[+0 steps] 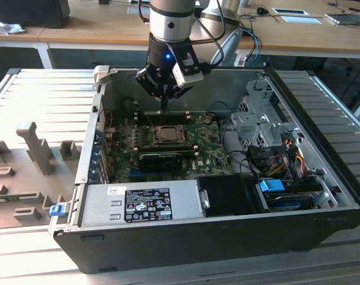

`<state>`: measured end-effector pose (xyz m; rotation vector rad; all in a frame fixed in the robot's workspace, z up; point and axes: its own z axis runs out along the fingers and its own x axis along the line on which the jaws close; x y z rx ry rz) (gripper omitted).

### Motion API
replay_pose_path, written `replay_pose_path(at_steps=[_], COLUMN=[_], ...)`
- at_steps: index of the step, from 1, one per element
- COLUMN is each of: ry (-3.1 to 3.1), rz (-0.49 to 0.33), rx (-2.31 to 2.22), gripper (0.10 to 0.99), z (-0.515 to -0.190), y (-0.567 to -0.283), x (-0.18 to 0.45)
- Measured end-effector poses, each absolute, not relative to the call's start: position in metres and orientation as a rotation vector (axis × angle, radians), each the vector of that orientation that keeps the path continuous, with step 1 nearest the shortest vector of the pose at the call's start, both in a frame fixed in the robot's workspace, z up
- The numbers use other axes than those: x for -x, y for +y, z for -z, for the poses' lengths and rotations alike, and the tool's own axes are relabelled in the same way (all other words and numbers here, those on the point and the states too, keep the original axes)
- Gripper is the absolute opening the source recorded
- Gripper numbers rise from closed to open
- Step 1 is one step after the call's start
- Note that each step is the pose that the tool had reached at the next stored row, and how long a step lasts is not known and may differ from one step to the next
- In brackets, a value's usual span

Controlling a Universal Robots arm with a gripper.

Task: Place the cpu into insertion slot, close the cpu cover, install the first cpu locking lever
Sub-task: 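Install the first cpu locking lever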

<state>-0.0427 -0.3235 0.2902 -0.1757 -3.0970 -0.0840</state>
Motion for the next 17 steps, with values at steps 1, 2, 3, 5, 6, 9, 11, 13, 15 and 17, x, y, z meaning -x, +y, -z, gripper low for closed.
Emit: replay_pose_path(at_steps=[1, 2, 3, 5, 6, 9, 11, 13, 15, 17], ry=[-3.097, -3.097, -3.097, -3.098, -3.098, -3.098, -3.098, -3.098, -3.099, -3.102], rz=[0.084, 0.084, 0.084, 0.084, 0.084, 0.084, 0.084, 0.084, 0.082, 0.082], rx=[0.173, 0.17, 0.168, 0.158, 0.156, 0.148, 0.14, 0.132, 0.087, 0.048], gripper=[0.106, 0.106, 0.106, 0.106, 0.106, 0.106, 0.106, 0.106, 0.106, 0.106], z=[-0.2902, -0.2902, -0.2902, -0.2901, -0.2901, -0.2901, -0.2901, -0.2899, -0.2896, -0.2884], y=[-0.3235, -0.3235, -0.3235, -0.3235, -0.3235, -0.3235, -0.3235, -0.3236, -0.3236, -0.3236], x=[0.0427, 0.0427, 0.0428, 0.0428, 0.0428, 0.0432, 0.0455, 0.0485, 0.0497, 0.0511])
